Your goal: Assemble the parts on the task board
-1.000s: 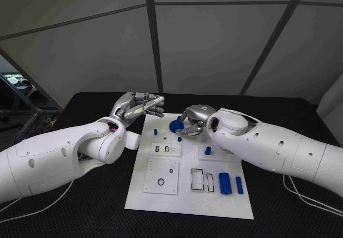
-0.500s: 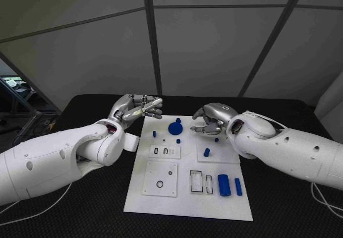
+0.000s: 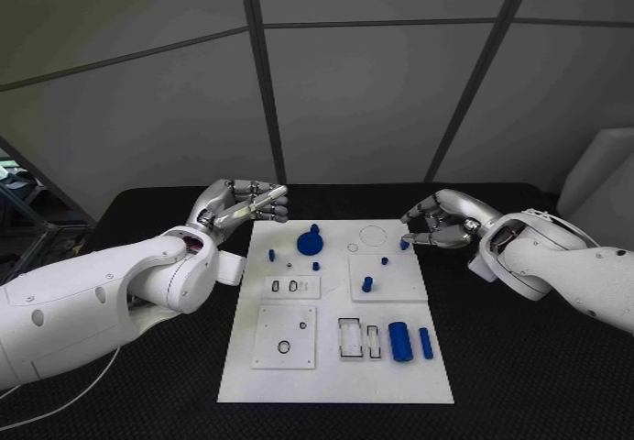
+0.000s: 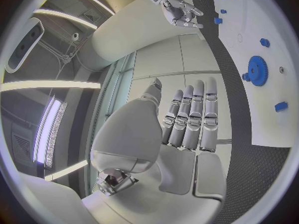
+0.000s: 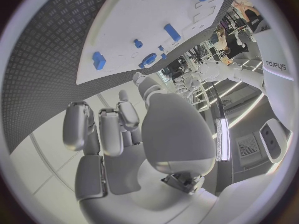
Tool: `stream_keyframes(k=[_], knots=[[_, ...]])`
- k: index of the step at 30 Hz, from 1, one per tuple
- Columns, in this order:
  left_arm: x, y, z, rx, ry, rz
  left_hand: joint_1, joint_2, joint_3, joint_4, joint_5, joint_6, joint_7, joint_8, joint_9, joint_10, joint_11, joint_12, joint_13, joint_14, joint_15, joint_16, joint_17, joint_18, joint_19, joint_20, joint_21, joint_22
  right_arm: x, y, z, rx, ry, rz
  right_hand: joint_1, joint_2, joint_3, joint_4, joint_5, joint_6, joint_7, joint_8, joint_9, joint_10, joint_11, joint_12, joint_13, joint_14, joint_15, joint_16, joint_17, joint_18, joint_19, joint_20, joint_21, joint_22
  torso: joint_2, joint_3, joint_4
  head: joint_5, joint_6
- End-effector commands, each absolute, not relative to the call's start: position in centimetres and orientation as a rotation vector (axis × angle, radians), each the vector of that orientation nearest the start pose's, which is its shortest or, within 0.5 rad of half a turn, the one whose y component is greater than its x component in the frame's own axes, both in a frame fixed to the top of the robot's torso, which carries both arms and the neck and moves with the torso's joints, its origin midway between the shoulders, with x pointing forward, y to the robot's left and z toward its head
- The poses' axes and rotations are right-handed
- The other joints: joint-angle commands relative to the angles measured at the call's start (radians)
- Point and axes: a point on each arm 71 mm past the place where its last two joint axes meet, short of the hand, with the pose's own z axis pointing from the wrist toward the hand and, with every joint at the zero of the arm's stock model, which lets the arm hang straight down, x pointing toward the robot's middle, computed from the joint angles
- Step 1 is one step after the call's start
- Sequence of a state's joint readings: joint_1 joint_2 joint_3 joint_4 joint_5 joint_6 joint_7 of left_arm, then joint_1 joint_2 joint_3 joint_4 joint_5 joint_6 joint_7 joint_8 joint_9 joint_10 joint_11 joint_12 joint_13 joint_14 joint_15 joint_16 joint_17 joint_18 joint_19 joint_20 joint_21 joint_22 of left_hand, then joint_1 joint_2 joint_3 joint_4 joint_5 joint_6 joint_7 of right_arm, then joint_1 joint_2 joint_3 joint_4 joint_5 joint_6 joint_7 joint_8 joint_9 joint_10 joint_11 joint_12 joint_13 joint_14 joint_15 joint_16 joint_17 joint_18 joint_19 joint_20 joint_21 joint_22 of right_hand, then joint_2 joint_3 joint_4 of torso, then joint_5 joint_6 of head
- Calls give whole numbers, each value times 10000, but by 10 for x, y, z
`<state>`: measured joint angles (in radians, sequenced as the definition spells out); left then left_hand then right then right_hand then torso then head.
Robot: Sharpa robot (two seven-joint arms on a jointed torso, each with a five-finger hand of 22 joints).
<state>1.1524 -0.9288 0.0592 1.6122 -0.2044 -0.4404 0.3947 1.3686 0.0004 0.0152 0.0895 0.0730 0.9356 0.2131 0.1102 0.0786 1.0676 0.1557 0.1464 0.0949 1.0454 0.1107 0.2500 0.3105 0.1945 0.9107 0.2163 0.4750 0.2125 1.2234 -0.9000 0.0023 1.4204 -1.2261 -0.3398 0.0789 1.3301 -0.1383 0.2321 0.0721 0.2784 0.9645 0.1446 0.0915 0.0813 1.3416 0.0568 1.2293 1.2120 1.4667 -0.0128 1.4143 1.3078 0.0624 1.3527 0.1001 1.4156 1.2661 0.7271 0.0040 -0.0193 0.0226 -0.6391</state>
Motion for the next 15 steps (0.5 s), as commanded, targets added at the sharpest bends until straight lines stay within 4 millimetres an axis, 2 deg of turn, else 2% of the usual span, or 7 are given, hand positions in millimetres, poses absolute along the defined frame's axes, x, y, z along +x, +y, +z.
stream_keyframes(k=[1,2,4,6,9,12,15], knots=[[478,228,-152,-9232,13186,-14598,0,36,-21,-32,-13,48,-16,-36,8,-10,12,14,7,-79,14,-35,16,-143,-42,-1,-46,-17,512,-265,-158,577,15792,8078,135,-8,-21,-83,-48,-126,19,-82,-28,-64,14,-61,-34,468,-23,-57,27,68,-65,-34,-42,-20,-17,56,-47,-173,0],[478,228,-152,-9237,13195,-14604,1,36,-21,-33,-12,47,-15,-36,8,-14,13,12,6,-79,14,-34,17,-142,-43,-1,-46,-17,512,-268,-160,620,15819,7995,138,-11,-32,-87,-50,-150,26,-98,-35,-78,21,-80,-52,468,-18,-58,27,71,-73,-31,-50,-32,-15,66,-49,-194,-6],[478,228,-153,-9250,13211,-14607,3,36,-21,-35,-12,47,-14,-37,8,-20,13,10,6,-80,15,-34,18,-142,-45,-1,-47,-18,514,-273,-164,704,15898,7846,138,-13,-63,-91,-50,-212,45,-138,-51,-104,38,-112,-79,468,-4,-65,23,75,-89,-22,-67,-56,-15,49,-26,-243,-18],[479,227,-154,-9267,13228,-14603,4,36,-21,-37,-12,46,-14,-37,8,-25,14,8,5,-81,15,-33,20,-142,-46,0,-47,-18,517,-277,-169,799,15973,7689,133,2,-109,-85,-41,-312,66,-195,-73,-131,58,-143,-103,467,14,-77,15,82,-112,-5,-93,-92,-6,50,-23,-308,23],[479,227,-156,-9289,13244,-14597,6,37,-22,-40,-11,46,-13,-38,8,-33,16,5,4,-83,15,-33,22,-142,-49,0,-48,-18,521,-278,-175,884,16080,7525,129,22,-129,-78,-14,-363,83,-220,-83,-136,71,-148,-106,470,25,-74,25,82,-108,4,-95,-90,-8,42,-14,-294,-16],[479,227,-157,-9299,13252,-14596,8,37,-22,-42,-11,45,-12,-39,7,-39,17,2,4,-84,16,-33,24,-142,-50,0,-48,-19,525,-277,-180,907,16197,7422,130,38,-140,-75,7,-393,94,-232,-89,-140,80,-152,-109,472,32,-72,31,81,-106,10,-96,-88,3,24,34,-290,-39],[479,226,-157,-9305,13258,-14601,12,39,-21,-46,-10,42,-9,-42,7,-52,20,-3,2,-86,17,-32,27,-141,-53,1,-49,-19,528,-276,-185,855,16329,7299,135,57,-145,-74,31,-416,107,-240,-92,-141,89,-153,-109,475,38,-68,41,82,-106,15,-99,-91,15,39,79,-280,-48]])
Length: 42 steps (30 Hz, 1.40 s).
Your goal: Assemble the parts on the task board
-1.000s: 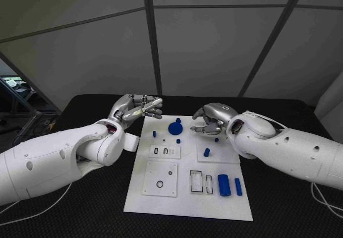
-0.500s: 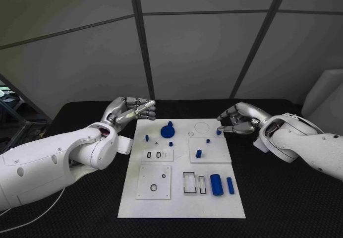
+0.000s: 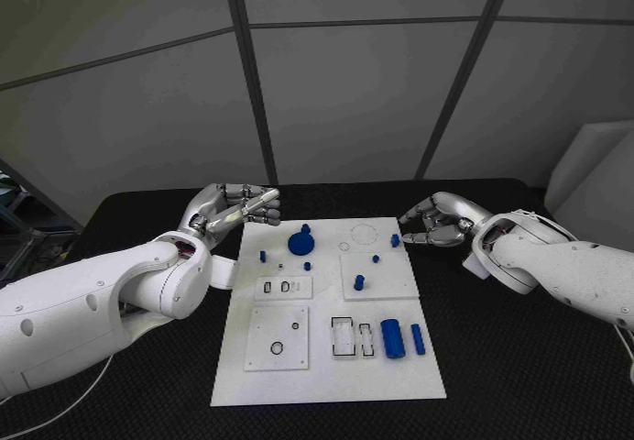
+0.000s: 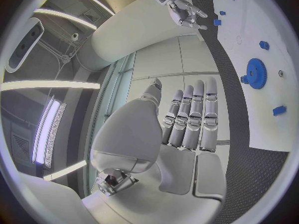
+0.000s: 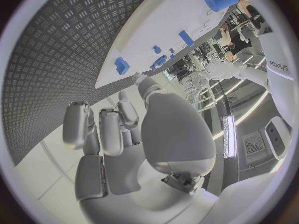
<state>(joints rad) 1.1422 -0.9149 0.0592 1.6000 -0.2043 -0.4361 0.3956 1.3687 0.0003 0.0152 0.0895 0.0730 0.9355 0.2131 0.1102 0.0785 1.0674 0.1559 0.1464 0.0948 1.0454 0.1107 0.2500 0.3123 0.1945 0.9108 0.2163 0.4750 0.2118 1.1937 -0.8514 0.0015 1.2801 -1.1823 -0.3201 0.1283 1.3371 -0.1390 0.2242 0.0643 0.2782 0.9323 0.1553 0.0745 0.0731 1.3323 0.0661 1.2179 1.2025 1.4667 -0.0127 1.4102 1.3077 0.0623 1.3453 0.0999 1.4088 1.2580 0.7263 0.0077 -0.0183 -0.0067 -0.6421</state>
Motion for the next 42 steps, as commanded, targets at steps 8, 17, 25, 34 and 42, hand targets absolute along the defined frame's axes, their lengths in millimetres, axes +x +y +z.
stream_keyframes(k=[8,17,25,34,42], knots=[[479,226,-158,-9313,13255,-14595,17,44,-21,-52,-9,36,-5,-47,6,-69,22,-10,2,-91,18,-31,15,-141,-58,2,-49,-12,531,-271,-196,759,16537,7100,76,94,-66,3,70,-107,12,-70,-11,-29,7,-10,17,482,46,-9,71,78,-14,24,-22,11,56,30,90,14,-3],[479,226,-158,-9309,13262,-14613,17,44,-21,-52,-9,36,-5,-47,6,-69,22,-10,2,-91,18,-31,15,-141,-58,2,-49,-12,534,-269,-201,766,16697,7001,90,164,-69,2,86,-21,26,-15,12,12,20,49,75,497,60,19,119,74,8,40,-14,32,41,27,104,58,-79],[479,226,-158,-9310,13259,-14609,17,44,-21,-52,-9,36,-5,-47,6,-69,22,-10,2,-91,18,-31,15,-141,-58,2,-49,-12,534,-267,-204,716,16824,6981,109,262,-77,-16,82,295,18,149,75,79,15,153,177,521,63,66,198,60,76,53,22,108,33,25,91,67,-89],[479,226,-158,-9311,13258,-14605,17,44,-21,-52,-9,36,-5,-47,6,-69,22,-10,2,-91,18,-31,15,-141,-58,2,-49,-12,534,-266,-205,700,16917,6954,86,367,-69,-16,85,762,-78,387,153,151,-62,255,279,541,9,113,277,41,158,21,71,209,38,29,92,53,-102],[478,226,-158,-9312,13262,-14606,17,44,-21,-52,-9,36,-5,-47,6,-69,22,-10,2,-91,18,-31,15,-141,-58,2,-49,-12,535,-265,-206,645,16997,6868,82,389,-61,-17,80,852,-106,429,164,164,-86,270,295,547,-10,128,302,35,181,5,86,240,40,28,96,46,-120]])
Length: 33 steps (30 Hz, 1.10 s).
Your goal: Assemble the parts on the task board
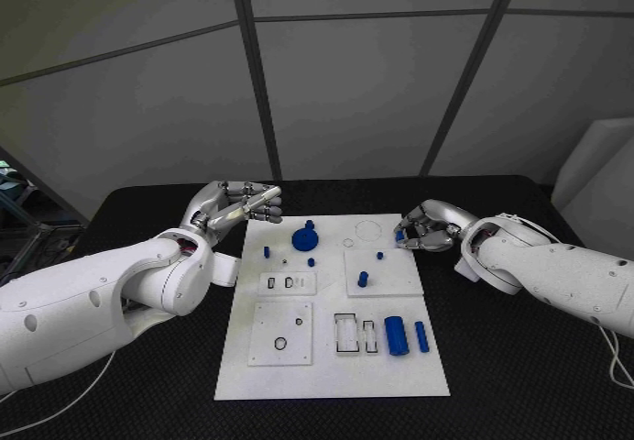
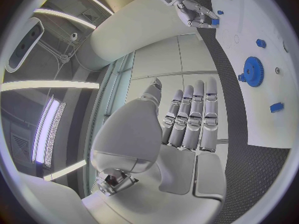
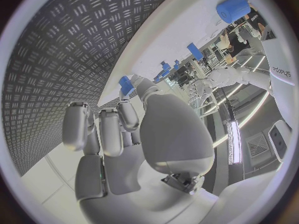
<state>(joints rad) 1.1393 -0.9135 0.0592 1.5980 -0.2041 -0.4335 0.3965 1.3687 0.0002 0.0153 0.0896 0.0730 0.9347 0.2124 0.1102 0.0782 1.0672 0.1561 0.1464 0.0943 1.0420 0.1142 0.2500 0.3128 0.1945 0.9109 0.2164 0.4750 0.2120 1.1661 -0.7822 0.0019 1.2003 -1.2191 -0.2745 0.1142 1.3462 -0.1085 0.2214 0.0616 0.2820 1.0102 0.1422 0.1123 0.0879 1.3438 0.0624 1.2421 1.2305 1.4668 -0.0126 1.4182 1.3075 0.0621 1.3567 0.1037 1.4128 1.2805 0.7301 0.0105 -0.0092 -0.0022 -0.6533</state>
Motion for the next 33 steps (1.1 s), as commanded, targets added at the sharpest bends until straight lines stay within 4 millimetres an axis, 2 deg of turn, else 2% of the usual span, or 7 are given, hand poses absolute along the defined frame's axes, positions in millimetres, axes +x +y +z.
stream_keyframes(k=[1,6,9,14,21,23,33], knots=[[478,226,-158,-9312,13262,-14606,16,44,-21,-53,-9,44,2,-47,9,-67,20,-10,7,-57,-16,-30,10,-141,-59,2,-49,-15,535,-265,-206,646,16999,6861,-9,96,-28,9,43,93,17,59,17,53,-57,31,18,551,-18,58,322,32,84,-38,59,38,-1,0,2,5,-2],[478,227,-158,-9312,13261,-14602,16,44,-21,-53,-9,44,2,-47,9,-67,20,-10,7,-57,-16,-30,10,-141,-59,2,-49,-15,535,-264,-206,648,16943,6852,-2,218,34,21,48,242,-36,130,36,85,-101,61,51,567,-53,98,384,13,150,-68,105,124,0,1,-3,7,-13],[478,227,-158,-9312,13261,-14602,16,44,-21,-53,-9,44,2,-47,9,-67,20,-10,7,-57,-16,-30,10,-141,-59,2,-49,-15,535,-264,-204,645,16757,6875,81,334,116,-29,49,562,-162,322,103,158,-201,150,144,596,-126,175,504,-22,273,-120,194,291,0,2,4,14,-15],[478,227,-158,-9315,13260,-14595,30,65,-17,-66,-8,42,9,-52,8,-92,26,-15,8,-65,-13,-25,26,-140,-66,6,-48,-16,535,-263,-201,724,16324,6830,315,651,422,-169,-383,805,-306,525,175,253,-336,241,251,633,-248,276,656,-74,444,-242,324,527,1,5,-6,26,-25],[478,227,-158,-9317,13265,-14593,30,65,-17,-66,-8,42,9,-52,8,-92,26,-15,8,-65,-13,-25,26,-140,-66,6,-48,-16,533,-263,-197,839,15814,6793,416,828,664,-279,-517,794,-327,583,196,278,-359,248,278,648,-279,323,731,-104,532,-290,394,655,-13,-4,-2,38,-43],[478,227,-158,-9320,13262,-14581,30,65,-17,-66,-8,42,9,-52,8,-92,26,-15,8,-65,-13,-25,26,-140,-66,6,-48,-16,531,-262,-195,872,15735,6809,418,834,684,-290,-515,780,-323,582,196,278,-357,246,279,651,-279,331,743,-111,553,-293,410,685,-23,-7,-9,104,-42],[479,230,-158,-9348,13244,-14493,36,68,-17,-73,-9,41,11,-55,8,-102,28,-18,7,-70,-11,-24,32,-139,-68,7,-47,-16,509,-219,-180,886,15551,7620,428,864,824,-372,-510,688,-291,571,191,309,-335,280,326,673,-269,397,845,-138,636,-297,477,806,-123,-61,-33,214,-61]])
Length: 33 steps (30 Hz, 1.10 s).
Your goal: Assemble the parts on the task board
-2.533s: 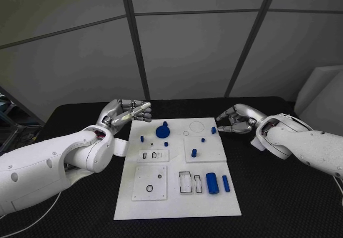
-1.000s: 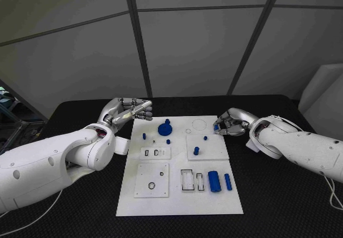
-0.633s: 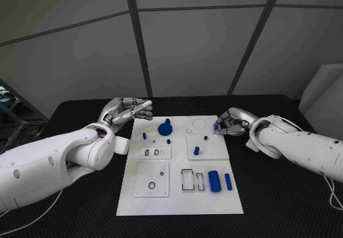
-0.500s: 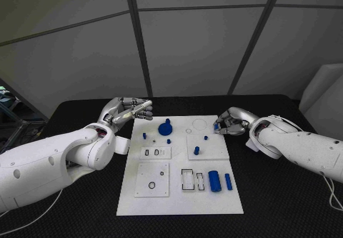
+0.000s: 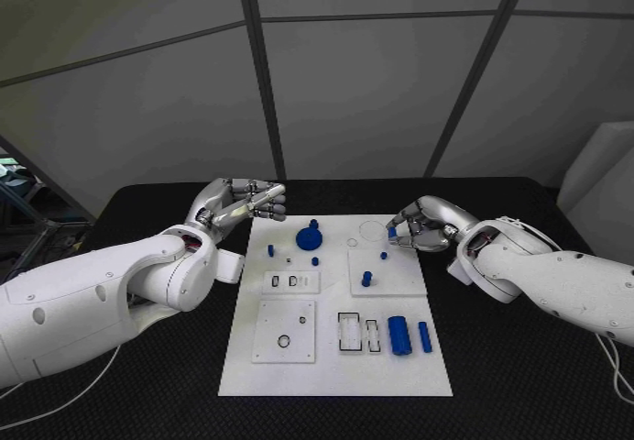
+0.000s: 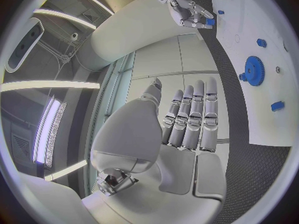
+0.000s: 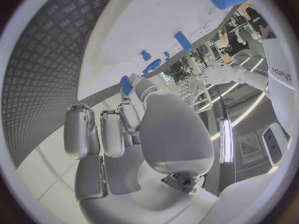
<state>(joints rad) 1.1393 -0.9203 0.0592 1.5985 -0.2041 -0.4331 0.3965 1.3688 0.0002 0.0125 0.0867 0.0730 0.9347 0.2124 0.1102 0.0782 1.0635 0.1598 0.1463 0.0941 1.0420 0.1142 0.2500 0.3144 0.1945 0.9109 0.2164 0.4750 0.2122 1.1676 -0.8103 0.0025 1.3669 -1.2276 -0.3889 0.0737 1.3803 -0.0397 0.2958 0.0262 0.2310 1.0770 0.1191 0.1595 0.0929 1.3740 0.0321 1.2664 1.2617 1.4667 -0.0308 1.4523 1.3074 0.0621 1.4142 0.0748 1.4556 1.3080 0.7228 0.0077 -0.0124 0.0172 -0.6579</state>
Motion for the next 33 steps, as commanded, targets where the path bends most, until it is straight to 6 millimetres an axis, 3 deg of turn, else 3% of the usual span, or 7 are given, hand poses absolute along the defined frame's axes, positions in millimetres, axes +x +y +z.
stream_keyframes(k=[1,9,12,18,27,33], knots=[[479,231,-158,-9350,13243,-14488,35,68,11,-45,-9,42,11,-55,9,-65,-9,-18,10,-70,-11,-24,15,-139,-68,7,-47,-17,508,-215,-178,862,15545,7689,87,175,81,-18,0,20,-59,98,141,7,-32,37,15,674,-87,57,846,-138,61,-8,49,531,-56,-35,0,26,-16],[483,233,-158,-9350,13165,-14393,38,65,8,-50,-10,39,14,-57,8,-78,-6,-23,8,-73,-9,-24,19,-139,-69,8,-46,-17,490,-154,-163,329,15389,8824,67,206,309,-129,-118,-68,-15,99,142,-85,4,-93,-86,659,-58,28,805,-132,37,9,40,513,-150,-100,68,173,-135],[485,237,-157,-9355,13094,-14295,38,65,8,-50,-10,39,14,-57,8,-78,-6,-23,8,-73,-9,-24,19,-139,-69,8,-46,-17,486,-130,-162,105,15477,9222,16,197,353,-135,-178,-95,-3,98,142,-94,17,-104,-91,658,-48,27,806,-133,38,18,43,519,-181,-111,104,288,-199],[488,241,-156,-9459,12968,-14182,40,64,8,-52,-10,38,14,-58,8,-81,-5,-24,8,-75,-9,-23,20,-139,-70,9,-46,-17,484,-93,-165,-318,15756,9487,-18,188,417,-169,-279,-124,6,102,143,-100,26,-110,-90,655,-38,24,802,-129,22,29,34,504,-200,-129,137,395,-279],[488,238,-154,-9454,12980,-14281,49,59,5,-63,-11,36,17,-61,8,-94,-2,-28,6,-81,-6,-23,25,-140,-75,11,-47,-18,479,-66,-187,-781,16569,9309,-83,157,465,-197,-371,-183,30,92,139,-114,45,-122,-95,651,-24,16,794,-123,1,42,21,483,-181,-113,89,618,-409],[488,234,-154,-9436,13012,-14363,55,56,3,-70,-11,36,19,-62,8,-100,1,-30,6,-87,-4,-24,28,-141,-81,13,-49,-19,474,-57,-205,-1021,17064,9003,-127,127,474,-207,-412,-213,42,87,136,-127,56,-136,-107,649,-14,11,788,-121,-6,50,18,478,-181,-113,103,693,-471]])
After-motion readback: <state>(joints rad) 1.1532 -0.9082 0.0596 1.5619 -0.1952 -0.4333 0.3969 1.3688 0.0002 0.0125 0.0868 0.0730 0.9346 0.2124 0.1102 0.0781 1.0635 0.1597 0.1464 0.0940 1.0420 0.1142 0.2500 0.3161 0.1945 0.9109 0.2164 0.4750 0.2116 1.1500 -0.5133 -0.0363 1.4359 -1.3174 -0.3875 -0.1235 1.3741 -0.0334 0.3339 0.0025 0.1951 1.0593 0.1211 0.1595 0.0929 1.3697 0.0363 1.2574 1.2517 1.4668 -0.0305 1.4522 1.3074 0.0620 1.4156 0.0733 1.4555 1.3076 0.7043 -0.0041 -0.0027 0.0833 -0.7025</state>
